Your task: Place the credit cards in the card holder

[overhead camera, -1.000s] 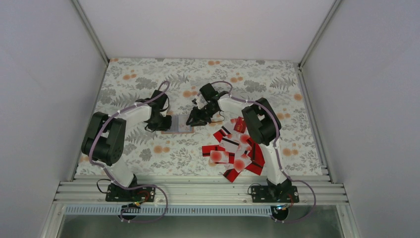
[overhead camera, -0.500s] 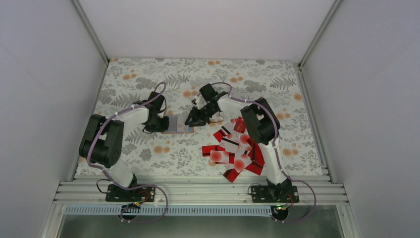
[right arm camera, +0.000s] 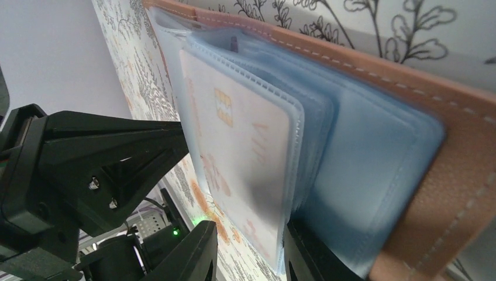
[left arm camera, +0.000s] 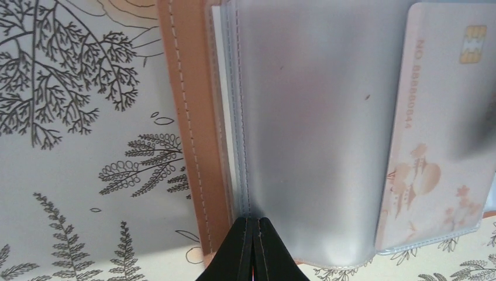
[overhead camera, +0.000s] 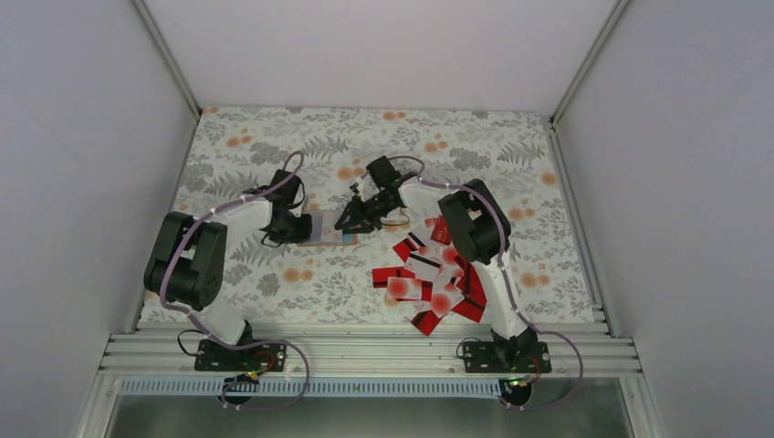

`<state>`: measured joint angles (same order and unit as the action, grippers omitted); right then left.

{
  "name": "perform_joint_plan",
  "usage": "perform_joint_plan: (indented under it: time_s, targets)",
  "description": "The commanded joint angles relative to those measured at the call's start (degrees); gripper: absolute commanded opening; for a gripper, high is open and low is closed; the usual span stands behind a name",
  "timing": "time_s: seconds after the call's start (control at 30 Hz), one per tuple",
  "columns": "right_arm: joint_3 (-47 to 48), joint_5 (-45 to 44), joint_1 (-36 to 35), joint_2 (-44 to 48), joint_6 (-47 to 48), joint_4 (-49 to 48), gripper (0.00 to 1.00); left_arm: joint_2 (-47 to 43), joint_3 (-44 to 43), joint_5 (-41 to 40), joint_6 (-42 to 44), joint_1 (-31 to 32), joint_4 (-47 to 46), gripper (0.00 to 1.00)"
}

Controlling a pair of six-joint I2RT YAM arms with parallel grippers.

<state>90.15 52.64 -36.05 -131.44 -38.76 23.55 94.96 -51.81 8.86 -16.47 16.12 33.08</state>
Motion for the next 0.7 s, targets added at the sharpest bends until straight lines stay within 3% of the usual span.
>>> perform_joint_plan:
  time_s: [0.0, 0.67]
  targets:
    - [2.0, 2.9, -1.1, -2.1, -1.6, -2.7, 0.30, 3.0, 3.3, 4.9, 0.9, 0.8, -1.0, 0.03]
    - [10.6, 0.0, -3.9, -2.0, 1.4, 4.9, 0.32, -0.9, 0.7, 4.3, 0.9, 0.6, 3.0, 0.03]
